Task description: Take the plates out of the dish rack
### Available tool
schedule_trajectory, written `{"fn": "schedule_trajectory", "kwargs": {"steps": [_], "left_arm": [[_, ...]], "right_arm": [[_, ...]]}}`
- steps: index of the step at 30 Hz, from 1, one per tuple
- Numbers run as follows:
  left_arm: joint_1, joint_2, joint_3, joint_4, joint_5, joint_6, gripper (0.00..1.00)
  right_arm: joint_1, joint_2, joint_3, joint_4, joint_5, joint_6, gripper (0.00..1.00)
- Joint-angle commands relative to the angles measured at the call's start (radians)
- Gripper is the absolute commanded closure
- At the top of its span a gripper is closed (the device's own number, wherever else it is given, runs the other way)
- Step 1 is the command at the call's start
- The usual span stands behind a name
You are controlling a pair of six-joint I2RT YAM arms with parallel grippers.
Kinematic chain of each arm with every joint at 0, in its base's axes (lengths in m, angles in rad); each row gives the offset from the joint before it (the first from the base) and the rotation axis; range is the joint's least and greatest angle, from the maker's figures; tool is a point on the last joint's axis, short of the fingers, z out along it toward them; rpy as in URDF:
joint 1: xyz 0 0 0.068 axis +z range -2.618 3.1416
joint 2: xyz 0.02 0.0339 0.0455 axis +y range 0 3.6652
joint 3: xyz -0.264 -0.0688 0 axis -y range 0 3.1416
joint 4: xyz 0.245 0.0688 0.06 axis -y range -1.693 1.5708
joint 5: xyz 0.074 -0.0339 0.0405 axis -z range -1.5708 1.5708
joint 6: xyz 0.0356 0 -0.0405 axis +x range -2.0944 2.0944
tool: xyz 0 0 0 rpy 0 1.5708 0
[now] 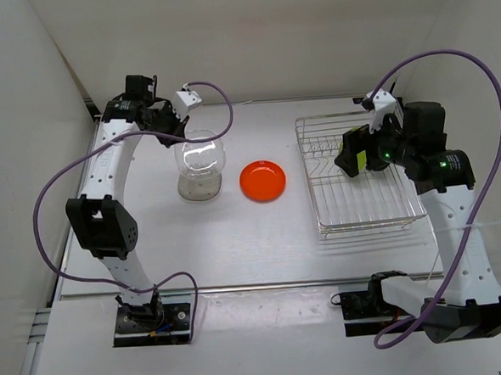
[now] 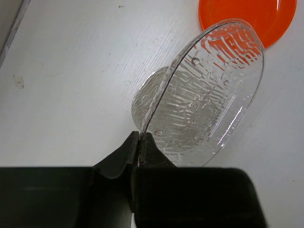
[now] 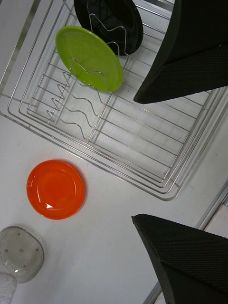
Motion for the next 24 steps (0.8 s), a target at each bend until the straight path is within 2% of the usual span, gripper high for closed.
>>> {"fn": "schedule_trajectory", "kwargs": {"steps": [1, 4, 8, 13, 19, 24], "left_arm": [[0.027, 0.043, 0.023, -0.046, 0.085, 0.135, 0.89], [0.05, 0.076, 0.047, -0.077, 0.102, 0.212, 0.89], [0.07, 0.1, -0.003, -0.056, 0.116, 0.299, 0.89], [0.07, 0.12, -0.036, 0.018, 0.105, 0.31, 0.89], [0.079, 0.197, 0.003, -0.002, 0.105, 0.31, 0.89], [0.079, 0.229, -0.036, 0.032, 0.105, 0.31, 0.89]], "right_arm": [[-0.008, -0.019, -0.005, 0.028, 0.004, -0.013, 0.0], [-0.018, -0.019, -0.016, 0.028, -0.006, -0.013, 0.0], [-0.027, -0.019, -0.027, 0.028, -0.027, -0.013, 0.0], [-0.027, -0.01, -0.039, 0.037, -0.027, -0.022, 0.0], [-0.036, -0.001, -0.039, 0.037, -0.036, -0.022, 0.0], [-0.045, -0.001, -0.048, 0.037, -0.045, -0.022, 0.0]]}}
